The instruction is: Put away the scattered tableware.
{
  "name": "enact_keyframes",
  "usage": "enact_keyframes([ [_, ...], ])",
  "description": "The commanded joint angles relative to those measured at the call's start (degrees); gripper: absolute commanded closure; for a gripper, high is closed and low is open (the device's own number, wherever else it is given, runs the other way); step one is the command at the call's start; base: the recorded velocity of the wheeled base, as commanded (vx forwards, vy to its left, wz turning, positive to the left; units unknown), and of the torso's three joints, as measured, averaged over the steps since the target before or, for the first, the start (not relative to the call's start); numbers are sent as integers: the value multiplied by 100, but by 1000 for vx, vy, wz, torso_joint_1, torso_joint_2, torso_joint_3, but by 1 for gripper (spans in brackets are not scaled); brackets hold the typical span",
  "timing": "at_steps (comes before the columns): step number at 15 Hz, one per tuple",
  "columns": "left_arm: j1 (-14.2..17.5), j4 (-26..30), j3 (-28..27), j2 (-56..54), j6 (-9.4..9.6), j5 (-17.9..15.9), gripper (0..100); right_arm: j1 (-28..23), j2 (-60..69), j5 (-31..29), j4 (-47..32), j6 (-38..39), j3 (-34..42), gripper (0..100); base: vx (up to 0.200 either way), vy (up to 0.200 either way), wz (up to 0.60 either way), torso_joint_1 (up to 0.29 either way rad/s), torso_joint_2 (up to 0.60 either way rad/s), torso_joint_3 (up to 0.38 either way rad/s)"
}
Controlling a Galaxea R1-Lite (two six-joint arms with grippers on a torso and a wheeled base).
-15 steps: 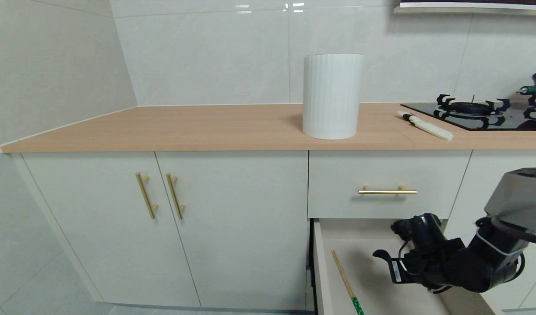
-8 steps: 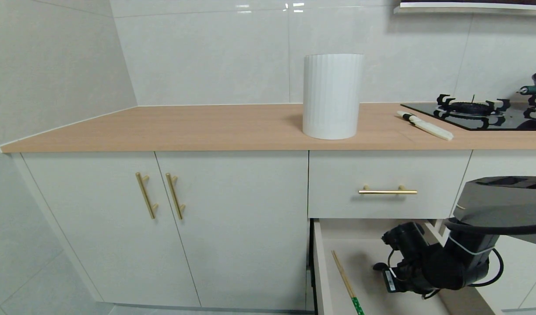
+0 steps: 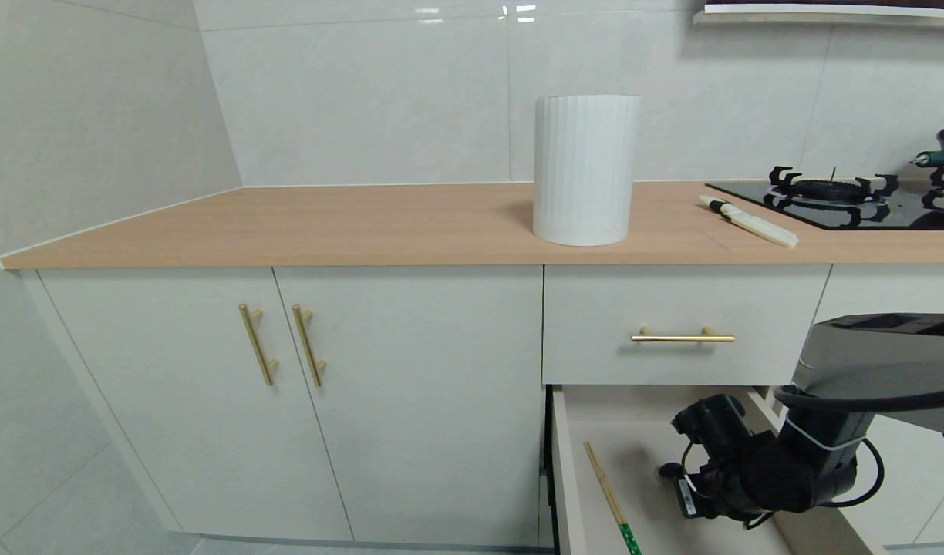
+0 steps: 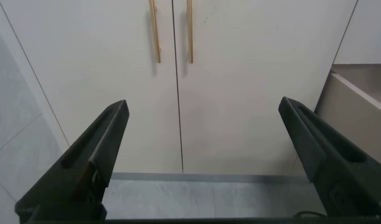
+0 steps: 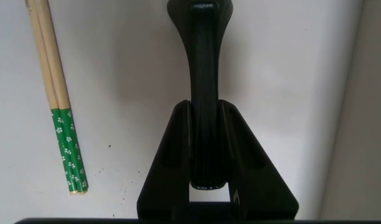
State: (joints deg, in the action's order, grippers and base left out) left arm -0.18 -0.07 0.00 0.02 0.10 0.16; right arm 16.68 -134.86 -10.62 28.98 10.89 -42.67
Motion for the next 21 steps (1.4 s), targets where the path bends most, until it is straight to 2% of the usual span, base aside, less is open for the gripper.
enact_keyframes([
  [1, 1, -1, 0, -2, -1, 2, 0, 2, -5, -2, 3, 1, -5, 100, 0, 0, 0, 0, 0, 0],
  [7, 1, -1, 0, -2, -1, 2, 0, 11, -31, -81, 3, 1, -5, 100, 0, 0, 0, 0, 0, 0],
  [8, 1, -1, 0, -2, -1, 2, 0, 20, -31, -81, 3, 1, -5, 0, 0, 0, 0, 0, 0, 0],
  [18, 1, -1, 0, -2, -1, 2, 0, 20, -5, -81, 47, 63, 39, 0, 0, 0, 0, 0, 0, 0],
  [21, 1, -1, 0, -2, -1, 2, 0, -33, 610, -98, 20, 186, 294, 0, 0, 0, 0, 0, 0, 0],
])
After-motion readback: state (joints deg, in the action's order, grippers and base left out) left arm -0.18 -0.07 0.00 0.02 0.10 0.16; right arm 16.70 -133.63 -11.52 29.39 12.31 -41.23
